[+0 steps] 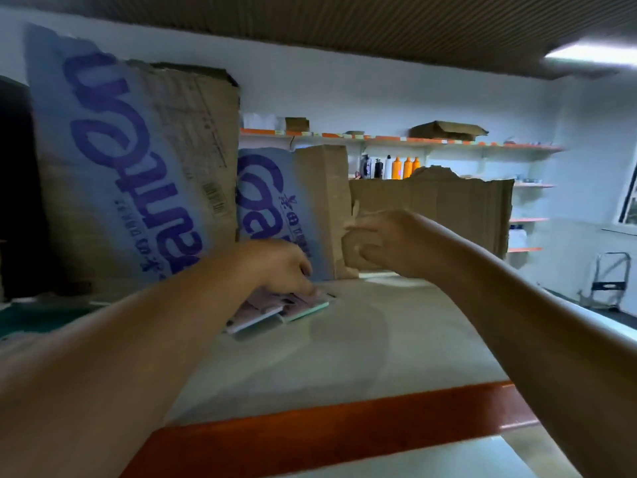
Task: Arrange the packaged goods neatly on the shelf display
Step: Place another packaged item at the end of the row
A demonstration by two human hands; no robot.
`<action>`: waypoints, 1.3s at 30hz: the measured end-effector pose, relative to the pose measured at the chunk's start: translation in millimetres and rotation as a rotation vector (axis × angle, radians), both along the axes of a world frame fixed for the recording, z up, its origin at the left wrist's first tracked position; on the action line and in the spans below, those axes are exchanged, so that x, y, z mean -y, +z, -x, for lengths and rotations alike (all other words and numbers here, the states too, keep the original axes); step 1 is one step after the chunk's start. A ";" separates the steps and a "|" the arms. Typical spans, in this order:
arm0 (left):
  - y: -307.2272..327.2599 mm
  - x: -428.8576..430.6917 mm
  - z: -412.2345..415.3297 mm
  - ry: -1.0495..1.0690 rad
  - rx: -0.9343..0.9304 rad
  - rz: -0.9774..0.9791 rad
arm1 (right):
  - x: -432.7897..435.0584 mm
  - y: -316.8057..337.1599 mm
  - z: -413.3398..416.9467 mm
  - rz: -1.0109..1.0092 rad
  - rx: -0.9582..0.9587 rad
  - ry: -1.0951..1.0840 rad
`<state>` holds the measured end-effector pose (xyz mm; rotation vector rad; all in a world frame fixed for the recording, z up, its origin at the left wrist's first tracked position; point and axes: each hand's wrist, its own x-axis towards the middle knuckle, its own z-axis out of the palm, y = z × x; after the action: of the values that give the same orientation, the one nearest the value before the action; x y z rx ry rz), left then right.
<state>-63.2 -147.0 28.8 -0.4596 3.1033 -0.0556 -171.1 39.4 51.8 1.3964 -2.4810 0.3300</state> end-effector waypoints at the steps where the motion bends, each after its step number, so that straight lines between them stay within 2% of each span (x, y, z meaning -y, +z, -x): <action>1: -4.4 2.0 2.8 0.034 0.022 -0.048 | 7.3 0.3 6.9 -0.002 0.046 0.043; 3: -14.4 5.6 5.7 0.053 0.060 -0.135 | 21.8 1.4 17.6 -0.024 0.105 0.149; 7: -23.8 8.8 5.5 0.037 0.044 -0.197 | 52.6 1.2 25.6 -0.165 0.031 0.233; 11: -31.3 5.0 5.8 0.021 -0.049 -0.191 | 66.6 -26.9 33.8 -0.081 0.160 0.322; 17: -32.2 2.8 7.3 0.026 -0.154 -0.237 | 64.2 -40.6 54.9 -0.047 0.305 0.341; 23: -30.5 2.5 4.4 0.016 -0.285 -0.464 | 58.2 -31.6 48.6 -0.056 0.409 0.463; 25: -27.3 4.6 3.9 0.024 -0.353 -0.579 | 56.2 -30.3 45.0 -0.052 0.375 0.490; 28: -21.2 7.5 2.3 0.058 -0.403 -0.638 | 53.9 -29.7 41.0 0.015 0.320 0.499; 34: -14.0 0.3 -4.3 -0.063 -0.457 -0.648 | 48.2 -22.8 52.2 0.176 0.298 0.457; 39: -18.2 7.3 -5.5 -0.162 -0.550 -0.595 | 41.9 -19.9 70.0 0.380 0.468 0.357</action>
<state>-57.7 -154.3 10.6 -0.2220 3.3967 1.1353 -241.2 -2.5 31.9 1.7307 -2.2939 1.2593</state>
